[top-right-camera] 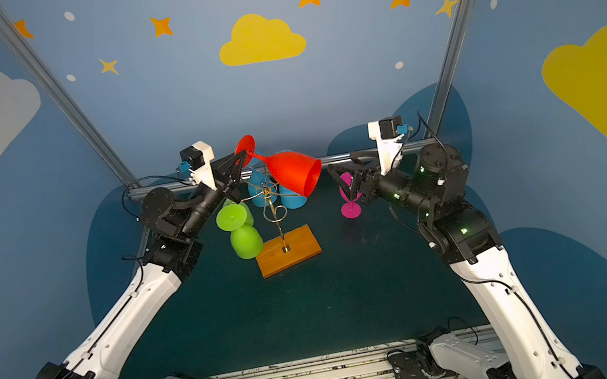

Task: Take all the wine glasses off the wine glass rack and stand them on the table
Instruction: 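Carry the red glass by its bowl away from the rack with the right gripper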

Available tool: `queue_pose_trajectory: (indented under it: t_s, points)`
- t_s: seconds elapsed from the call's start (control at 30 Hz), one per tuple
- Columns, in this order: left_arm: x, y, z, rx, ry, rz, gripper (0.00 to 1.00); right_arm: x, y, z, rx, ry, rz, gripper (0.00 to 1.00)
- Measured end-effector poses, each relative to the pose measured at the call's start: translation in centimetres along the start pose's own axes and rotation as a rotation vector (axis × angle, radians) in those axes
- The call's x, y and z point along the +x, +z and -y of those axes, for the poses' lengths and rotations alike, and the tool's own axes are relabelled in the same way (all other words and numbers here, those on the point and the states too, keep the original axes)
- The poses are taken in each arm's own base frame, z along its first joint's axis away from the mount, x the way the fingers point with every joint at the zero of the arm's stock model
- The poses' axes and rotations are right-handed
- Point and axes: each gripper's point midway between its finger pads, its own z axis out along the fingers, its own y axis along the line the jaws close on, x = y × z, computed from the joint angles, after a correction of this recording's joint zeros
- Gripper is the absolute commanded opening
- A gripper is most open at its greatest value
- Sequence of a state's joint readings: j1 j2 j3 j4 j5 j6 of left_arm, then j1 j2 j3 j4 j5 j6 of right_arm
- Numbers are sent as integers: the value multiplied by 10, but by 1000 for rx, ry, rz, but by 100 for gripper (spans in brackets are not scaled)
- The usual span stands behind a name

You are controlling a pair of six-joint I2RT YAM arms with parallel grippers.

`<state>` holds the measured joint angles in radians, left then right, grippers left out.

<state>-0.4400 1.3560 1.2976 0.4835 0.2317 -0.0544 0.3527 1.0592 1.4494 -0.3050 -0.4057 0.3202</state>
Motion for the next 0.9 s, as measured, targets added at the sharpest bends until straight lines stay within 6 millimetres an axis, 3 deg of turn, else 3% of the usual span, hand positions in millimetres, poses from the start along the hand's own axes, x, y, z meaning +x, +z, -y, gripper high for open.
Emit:
queue_pose_trajectory:
  t_s: [0.47,0.53,0.9]
  points:
    - [1,0,5,37,-103,-2,3,16,37,6,-85,118,-48,60]
    - [3,1,4,37,-113,-7,3,19,43,6,-100,132,-59,54]
    - [13,4,1,40,-140,-27,5,36,64,-7,-170,169,-108,4]
